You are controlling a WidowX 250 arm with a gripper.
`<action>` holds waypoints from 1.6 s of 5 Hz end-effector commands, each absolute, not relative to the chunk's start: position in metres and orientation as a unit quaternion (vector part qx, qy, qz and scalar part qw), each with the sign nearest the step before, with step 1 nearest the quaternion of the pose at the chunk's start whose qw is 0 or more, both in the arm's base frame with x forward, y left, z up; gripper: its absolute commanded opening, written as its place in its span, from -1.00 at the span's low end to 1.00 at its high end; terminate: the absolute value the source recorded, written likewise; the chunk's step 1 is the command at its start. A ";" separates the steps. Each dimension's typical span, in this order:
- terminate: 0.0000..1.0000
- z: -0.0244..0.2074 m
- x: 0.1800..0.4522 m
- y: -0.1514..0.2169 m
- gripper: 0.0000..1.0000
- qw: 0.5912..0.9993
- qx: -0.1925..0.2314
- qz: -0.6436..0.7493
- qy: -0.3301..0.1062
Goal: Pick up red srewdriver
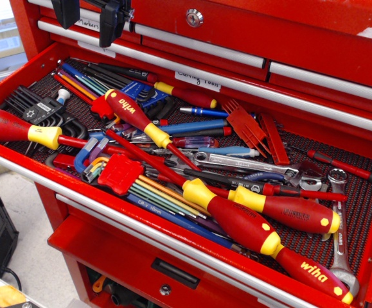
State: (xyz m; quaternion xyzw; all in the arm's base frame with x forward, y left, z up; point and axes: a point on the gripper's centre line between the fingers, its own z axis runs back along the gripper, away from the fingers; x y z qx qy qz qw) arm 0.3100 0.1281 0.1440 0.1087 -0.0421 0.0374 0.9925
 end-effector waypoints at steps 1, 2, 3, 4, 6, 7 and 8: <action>-1.00 0.144 0.310 0.128 1.00 0.992 0.109 0.037 -0.042; -1.00 0.157 0.325 0.088 1.00 0.988 0.102 0.114 -0.002; -1.00 0.160 0.332 0.043 1.00 0.972 0.086 0.220 0.010; -1.00 0.160 0.335 -0.004 1.00 0.948 0.062 0.312 0.016; -1.00 0.153 0.325 -0.092 1.00 0.862 0.028 0.507 0.000; -1.00 0.119 0.328 -0.125 1.00 0.804 0.012 0.595 -0.015; -1.00 0.099 0.331 -0.139 1.00 0.752 0.028 0.659 -0.019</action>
